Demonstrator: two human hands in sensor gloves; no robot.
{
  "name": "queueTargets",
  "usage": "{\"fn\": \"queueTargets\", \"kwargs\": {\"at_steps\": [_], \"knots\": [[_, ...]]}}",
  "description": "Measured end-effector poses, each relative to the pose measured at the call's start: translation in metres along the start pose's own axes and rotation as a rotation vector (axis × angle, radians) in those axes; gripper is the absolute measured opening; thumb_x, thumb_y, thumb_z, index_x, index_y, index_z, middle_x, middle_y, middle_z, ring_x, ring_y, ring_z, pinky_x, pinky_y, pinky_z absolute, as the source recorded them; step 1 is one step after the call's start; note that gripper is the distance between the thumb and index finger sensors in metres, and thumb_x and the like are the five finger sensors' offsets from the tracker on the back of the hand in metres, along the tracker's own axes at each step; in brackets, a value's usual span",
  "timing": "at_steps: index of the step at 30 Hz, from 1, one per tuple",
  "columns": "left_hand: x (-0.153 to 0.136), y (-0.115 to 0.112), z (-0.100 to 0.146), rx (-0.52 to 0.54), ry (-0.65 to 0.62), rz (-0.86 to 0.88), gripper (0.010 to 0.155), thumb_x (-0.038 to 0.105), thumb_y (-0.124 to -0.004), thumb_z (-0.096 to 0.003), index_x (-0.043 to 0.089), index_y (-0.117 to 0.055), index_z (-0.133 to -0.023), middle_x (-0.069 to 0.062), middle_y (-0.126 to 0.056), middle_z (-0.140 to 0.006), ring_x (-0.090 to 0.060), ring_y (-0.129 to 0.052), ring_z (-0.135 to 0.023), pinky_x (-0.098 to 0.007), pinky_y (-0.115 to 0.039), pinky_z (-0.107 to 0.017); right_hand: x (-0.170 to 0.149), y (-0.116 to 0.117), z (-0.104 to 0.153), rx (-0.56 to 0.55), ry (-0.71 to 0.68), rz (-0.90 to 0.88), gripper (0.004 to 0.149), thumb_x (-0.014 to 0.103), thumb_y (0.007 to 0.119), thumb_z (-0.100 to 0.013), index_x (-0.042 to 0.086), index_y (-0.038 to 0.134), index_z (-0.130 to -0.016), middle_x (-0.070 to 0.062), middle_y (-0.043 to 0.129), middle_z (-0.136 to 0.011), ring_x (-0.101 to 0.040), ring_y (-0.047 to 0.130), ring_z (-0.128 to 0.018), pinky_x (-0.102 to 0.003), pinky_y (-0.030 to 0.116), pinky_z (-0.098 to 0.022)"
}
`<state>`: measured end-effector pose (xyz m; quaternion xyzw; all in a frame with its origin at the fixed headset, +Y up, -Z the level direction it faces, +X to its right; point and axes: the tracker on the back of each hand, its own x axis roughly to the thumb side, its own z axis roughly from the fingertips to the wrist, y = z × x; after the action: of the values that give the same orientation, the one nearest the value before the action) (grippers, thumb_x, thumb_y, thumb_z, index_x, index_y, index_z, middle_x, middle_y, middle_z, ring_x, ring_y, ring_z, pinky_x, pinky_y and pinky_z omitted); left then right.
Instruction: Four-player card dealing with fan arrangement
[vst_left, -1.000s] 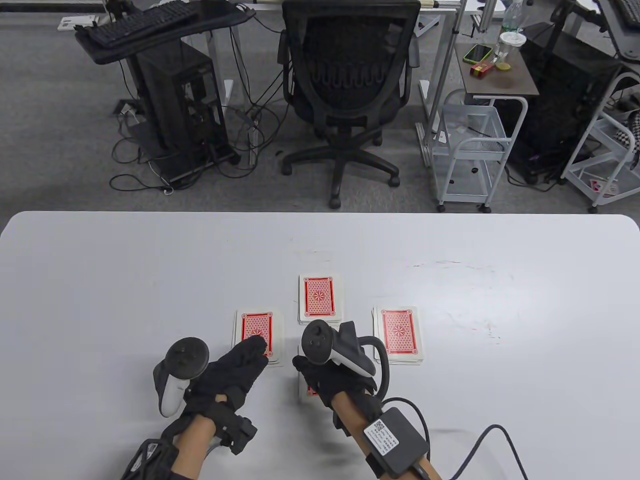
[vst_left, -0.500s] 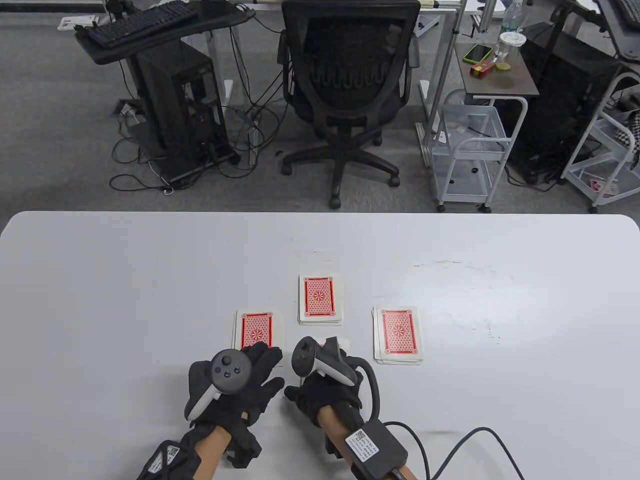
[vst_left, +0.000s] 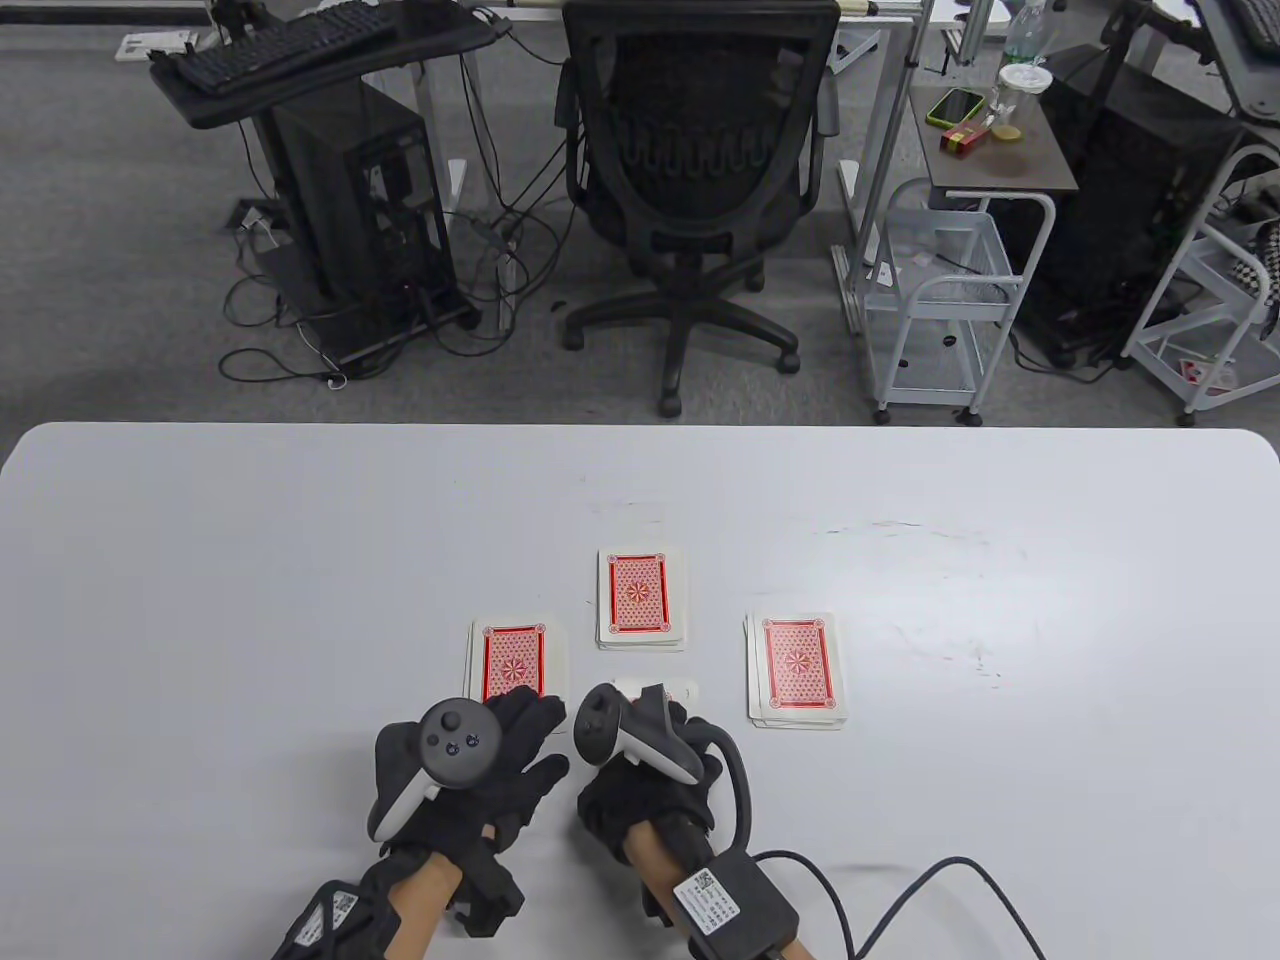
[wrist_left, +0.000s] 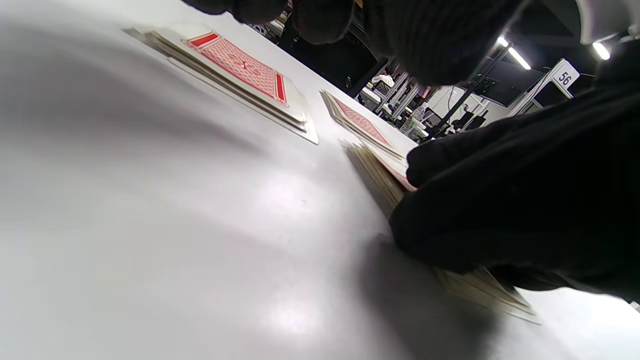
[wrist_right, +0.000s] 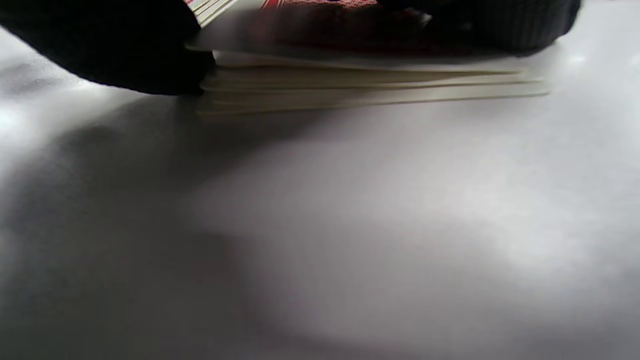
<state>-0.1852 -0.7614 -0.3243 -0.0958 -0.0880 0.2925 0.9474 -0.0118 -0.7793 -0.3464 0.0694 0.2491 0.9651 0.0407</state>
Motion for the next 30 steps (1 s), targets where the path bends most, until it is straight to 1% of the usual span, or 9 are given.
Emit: {"fn": "queueTargets", "kwargs": {"at_steps": [6,9,11,12,14,17,20,24,30], "knots": [[-0.001,0.000,0.000,-0.002,0.007,0.015,0.063,0.045,-0.079,-0.0508,0.036,-0.051,-0.107,0.000,-0.045,-0.117,-0.041,-0.044,-0.109,-0.054,-0.047,-0.078,0.009,0.008,-0.001,0.011,0.009,0.079,0.089,0.028,0.068,-0.056,-0.013,0.004,-0.101,-0.047,0.010,-0.093,-0.080,0.025,-0.080,-0.080,0.048,-0.048],[-0.001,0.001,0.000,-0.005,0.010,0.020,0.063,0.045,-0.079,-0.0507,0.035,-0.052,-0.106,0.000,-0.045,-0.117,-0.042,-0.045,-0.109,-0.054,-0.048,-0.077,0.010,0.009,-0.001,-0.005,0.022,0.113,0.085,0.021,0.066,-0.052,-0.012,0.006,-0.102,-0.046,0.011,-0.094,-0.079,0.028,-0.081,-0.080,0.050,-0.049],[-0.002,0.001,0.000,-0.005,0.012,0.026,0.063,0.045,-0.079,-0.0507,0.035,-0.052,-0.106,0.000,-0.045,-0.117,-0.041,-0.045,-0.109,-0.054,-0.048,-0.077,0.008,0.006,0.001,-0.040,0.020,0.105,0.085,0.025,0.068,-0.054,-0.011,0.009,-0.103,-0.045,0.014,-0.095,-0.078,0.031,-0.083,-0.079,0.052,-0.050],[-0.002,0.001,0.000,-0.005,0.012,0.028,0.062,0.045,-0.079,-0.0507,0.035,-0.052,-0.106,0.000,-0.046,-0.117,-0.041,-0.045,-0.109,-0.054,-0.048,-0.077,0.008,0.006,0.002,-0.043,0.029,0.111,0.082,0.023,0.068,-0.055,-0.010,0.010,-0.104,-0.044,0.016,-0.096,-0.076,0.033,-0.084,-0.077,0.054,-0.051],[-0.002,0.002,0.000,-0.003,0.013,0.031,0.062,0.045,-0.079,-0.0507,0.035,-0.053,-0.106,0.000,-0.046,-0.117,-0.041,-0.046,-0.109,-0.054,-0.048,-0.077,0.006,0.004,0.003,-0.110,0.030,0.172,0.079,0.020,0.070,-0.054,-0.008,0.017,-0.105,-0.043,0.025,-0.097,-0.073,0.043,-0.084,-0.073,0.061,-0.051],[-0.003,0.002,0.000,0.001,0.014,0.038,0.062,0.045,-0.079,-0.0507,0.035,-0.053,-0.106,0.000,-0.047,-0.117,-0.041,-0.046,-0.108,-0.054,-0.049,-0.077,0.003,-0.001,0.005,-0.108,0.028,0.141,0.074,0.019,0.071,-0.058,-0.006,0.021,-0.107,-0.041,0.028,-0.099,-0.071,0.047,-0.086,-0.072,0.064,-0.052],[-0.004,0.004,0.000,0.007,0.013,0.058,0.062,0.045,-0.078,-0.0508,0.035,-0.054,-0.106,0.000,-0.047,-0.117,-0.042,-0.047,-0.108,-0.054,-0.050,-0.077,-0.003,-0.005,0.007,-0.073,-0.010,0.074,0.074,0.014,0.071,-0.057,-0.005,0.020,-0.107,-0.041,0.026,-0.099,-0.072,0.044,-0.087,-0.073,0.061,-0.053],[-0.006,0.006,0.000,0.008,0.011,0.122,0.062,0.046,-0.078,-0.0506,0.034,-0.054,-0.106,-0.001,-0.049,-0.116,-0.042,-0.049,-0.107,-0.054,-0.051,-0.076,-0.011,-0.012,0.011,-0.076,-0.074,-0.001,0.072,0.008,0.068,-0.055,-0.003,0.020,-0.108,-0.040,0.026,-0.101,-0.072,0.043,-0.090,-0.075,0.058,-0.056],[-0.010,0.010,0.001,0.029,-0.009,0.335,0.063,0.047,-0.077,-0.0506,0.032,-0.053,-0.106,-0.003,-0.051,-0.115,-0.043,-0.053,-0.105,-0.055,-0.054,-0.074,-0.013,-0.034,0.026,-0.241,-0.177,-0.001,0.070,0.003,0.067,-0.053,0.000,0.025,-0.109,-0.035,0.030,-0.104,-0.067,0.043,-0.096,-0.072,0.049,-0.062]]}}
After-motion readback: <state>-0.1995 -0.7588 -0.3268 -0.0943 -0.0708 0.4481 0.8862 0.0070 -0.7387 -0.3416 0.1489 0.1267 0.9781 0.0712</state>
